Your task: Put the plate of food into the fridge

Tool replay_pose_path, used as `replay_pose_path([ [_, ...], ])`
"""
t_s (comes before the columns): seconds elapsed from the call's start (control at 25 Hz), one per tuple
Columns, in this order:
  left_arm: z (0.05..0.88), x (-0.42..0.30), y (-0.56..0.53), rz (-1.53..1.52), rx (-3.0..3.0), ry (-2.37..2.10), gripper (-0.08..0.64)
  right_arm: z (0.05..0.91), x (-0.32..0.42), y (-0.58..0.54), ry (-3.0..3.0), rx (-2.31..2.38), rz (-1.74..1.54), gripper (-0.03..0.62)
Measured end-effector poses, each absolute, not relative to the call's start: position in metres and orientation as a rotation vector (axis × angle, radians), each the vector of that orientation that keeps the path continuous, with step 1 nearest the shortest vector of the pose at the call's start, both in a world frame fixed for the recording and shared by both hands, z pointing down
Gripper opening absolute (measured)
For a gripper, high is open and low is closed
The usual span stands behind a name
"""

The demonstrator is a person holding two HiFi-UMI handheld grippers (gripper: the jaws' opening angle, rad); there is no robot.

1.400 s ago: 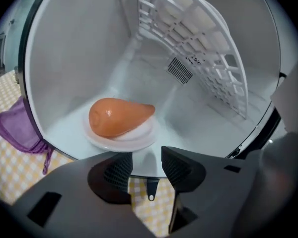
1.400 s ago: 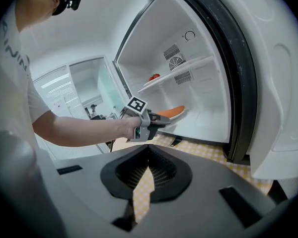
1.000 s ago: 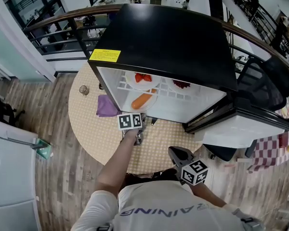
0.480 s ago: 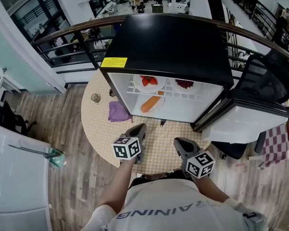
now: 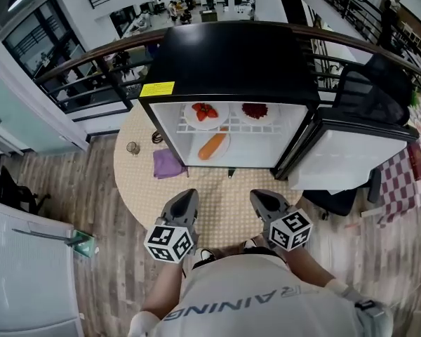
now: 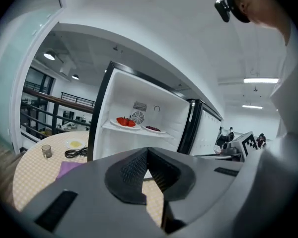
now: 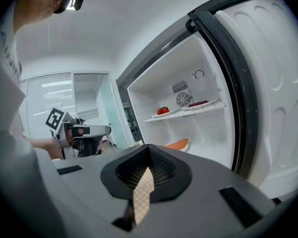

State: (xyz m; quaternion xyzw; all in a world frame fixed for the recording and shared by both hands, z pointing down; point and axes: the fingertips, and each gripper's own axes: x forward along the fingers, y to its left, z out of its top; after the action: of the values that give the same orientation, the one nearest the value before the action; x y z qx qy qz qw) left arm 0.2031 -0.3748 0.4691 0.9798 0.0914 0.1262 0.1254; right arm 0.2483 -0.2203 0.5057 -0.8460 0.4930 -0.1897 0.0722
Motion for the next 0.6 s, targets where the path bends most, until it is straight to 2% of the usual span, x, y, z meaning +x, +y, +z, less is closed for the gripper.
replay_pose_path([
  [0.6,0.479,0.171,-0.386,0.315,2.814,0.248,0.009,0.489,0.230,-0.239,1.500,-2.577,-0.499,0.021],
])
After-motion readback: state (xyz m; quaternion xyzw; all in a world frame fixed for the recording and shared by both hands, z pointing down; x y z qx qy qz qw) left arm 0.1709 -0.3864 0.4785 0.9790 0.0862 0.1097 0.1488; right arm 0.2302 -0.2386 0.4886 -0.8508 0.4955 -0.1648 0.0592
